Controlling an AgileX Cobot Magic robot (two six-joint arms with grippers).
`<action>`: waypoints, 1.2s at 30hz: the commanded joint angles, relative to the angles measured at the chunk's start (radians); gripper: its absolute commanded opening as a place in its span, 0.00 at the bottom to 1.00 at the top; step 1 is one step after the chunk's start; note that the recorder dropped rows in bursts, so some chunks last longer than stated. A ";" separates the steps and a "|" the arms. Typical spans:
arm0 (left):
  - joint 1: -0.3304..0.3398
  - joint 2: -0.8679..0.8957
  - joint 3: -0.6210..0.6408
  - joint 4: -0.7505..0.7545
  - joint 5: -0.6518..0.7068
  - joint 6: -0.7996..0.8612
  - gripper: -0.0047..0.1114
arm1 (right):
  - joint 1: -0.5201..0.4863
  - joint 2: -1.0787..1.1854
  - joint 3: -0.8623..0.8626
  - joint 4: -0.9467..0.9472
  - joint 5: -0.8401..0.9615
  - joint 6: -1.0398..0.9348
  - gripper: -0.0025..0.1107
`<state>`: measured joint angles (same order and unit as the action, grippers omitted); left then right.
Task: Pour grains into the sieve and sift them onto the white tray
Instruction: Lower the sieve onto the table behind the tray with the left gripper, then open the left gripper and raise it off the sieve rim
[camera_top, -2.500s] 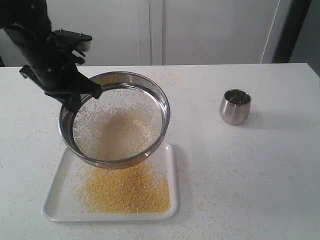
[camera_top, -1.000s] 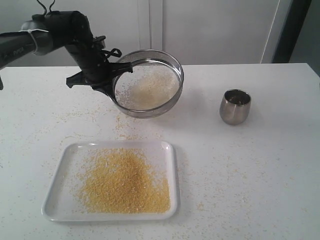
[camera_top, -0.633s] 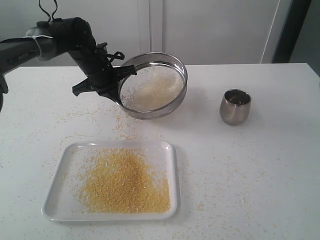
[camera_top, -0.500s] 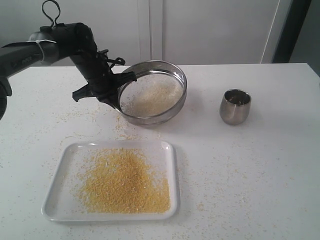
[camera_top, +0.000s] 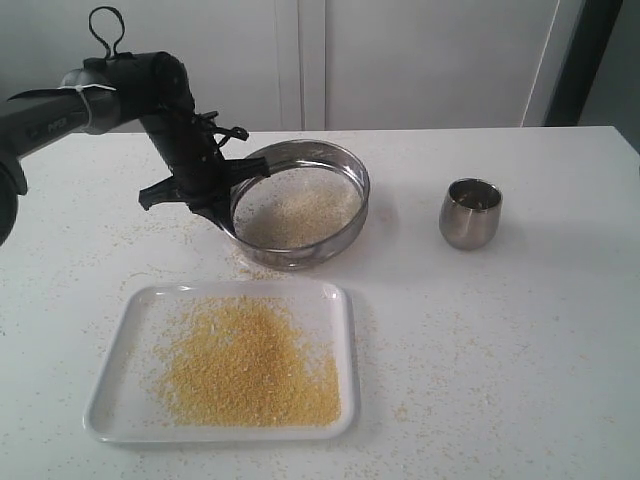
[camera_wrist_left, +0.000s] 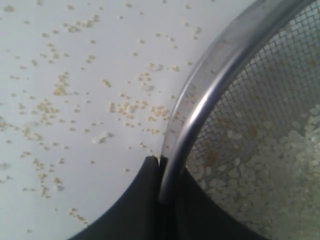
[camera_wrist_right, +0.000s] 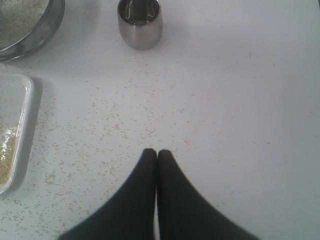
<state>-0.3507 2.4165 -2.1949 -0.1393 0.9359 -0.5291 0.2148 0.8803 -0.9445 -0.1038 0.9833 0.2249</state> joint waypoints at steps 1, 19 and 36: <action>-0.001 -0.015 -0.012 -0.027 0.008 0.015 0.29 | -0.007 -0.006 0.003 0.000 -0.012 0.001 0.02; -0.001 -0.037 -0.014 -0.033 0.021 0.036 0.44 | -0.007 -0.006 0.003 0.000 -0.012 0.001 0.02; -0.001 -0.106 -0.052 0.002 0.106 0.040 0.42 | -0.007 -0.006 0.003 0.000 -0.012 0.001 0.02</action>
<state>-0.3507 2.3458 -2.2410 -0.1567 1.0160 -0.4958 0.2148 0.8803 -0.9445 -0.1038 0.9833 0.2249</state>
